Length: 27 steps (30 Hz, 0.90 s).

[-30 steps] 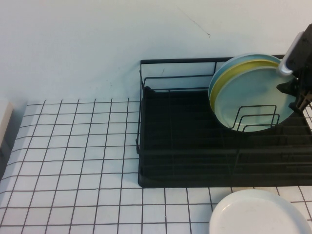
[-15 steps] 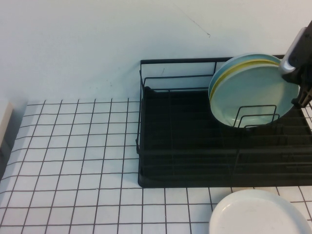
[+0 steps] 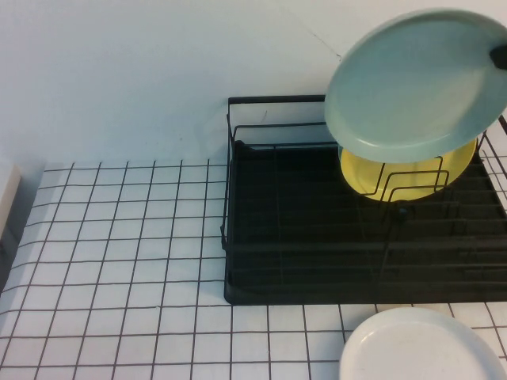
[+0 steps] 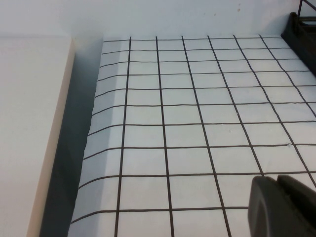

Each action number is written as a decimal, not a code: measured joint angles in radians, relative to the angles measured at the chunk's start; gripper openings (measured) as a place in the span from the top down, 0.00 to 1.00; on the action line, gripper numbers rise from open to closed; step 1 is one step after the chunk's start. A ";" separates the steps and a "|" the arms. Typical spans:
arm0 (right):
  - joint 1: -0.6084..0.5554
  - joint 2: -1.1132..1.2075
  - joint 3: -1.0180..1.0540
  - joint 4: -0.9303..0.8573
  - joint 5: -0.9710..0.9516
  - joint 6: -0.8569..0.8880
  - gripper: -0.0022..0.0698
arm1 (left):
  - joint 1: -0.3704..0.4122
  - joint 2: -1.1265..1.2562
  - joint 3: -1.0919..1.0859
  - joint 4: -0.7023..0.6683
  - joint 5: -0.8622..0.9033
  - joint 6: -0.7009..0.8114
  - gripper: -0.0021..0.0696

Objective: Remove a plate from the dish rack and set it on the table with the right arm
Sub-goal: Place the plate from the table

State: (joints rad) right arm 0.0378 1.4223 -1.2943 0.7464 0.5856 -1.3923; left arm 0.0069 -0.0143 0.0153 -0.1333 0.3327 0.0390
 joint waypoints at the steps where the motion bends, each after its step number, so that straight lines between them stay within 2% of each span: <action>1: 0.000 -0.029 0.000 0.000 0.037 0.048 0.92 | 0.000 0.000 0.000 0.000 0.000 0.000 0.98; 8: 0.002 -0.160 0.000 -0.086 0.388 0.497 0.92 | 0.000 0.000 0.000 0.000 0.000 0.000 0.98; 11: 0.002 -0.161 0.010 -0.153 0.570 0.622 0.92 | 0.000 0.000 0.000 0.000 0.000 0.000 0.98; 13: 0.002 -0.161 0.044 -0.181 0.622 0.664 0.92 | 0.000 0.000 0.000 0.000 0.000 0.000 0.98; 18: 0.002 -0.161 0.227 -0.242 0.618 0.720 0.92 | 0.000 0.000 0.000 0.000 0.000 0.000 0.98; 23: 0.002 -0.161 0.414 -0.260 0.488 0.730 0.92 | 0.000 0.000 0.000 0.000 0.000 0.000 0.98; 27: 0.002 -0.158 0.485 -0.260 0.408 0.730 0.92 | 0.000 0.000 0.000 0.000 0.000 0.000 0.98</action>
State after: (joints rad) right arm 0.0398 1.2647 -0.8095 0.4859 0.9940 -0.6626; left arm 0.0069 -0.0143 0.0153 -0.1333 0.3327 0.0390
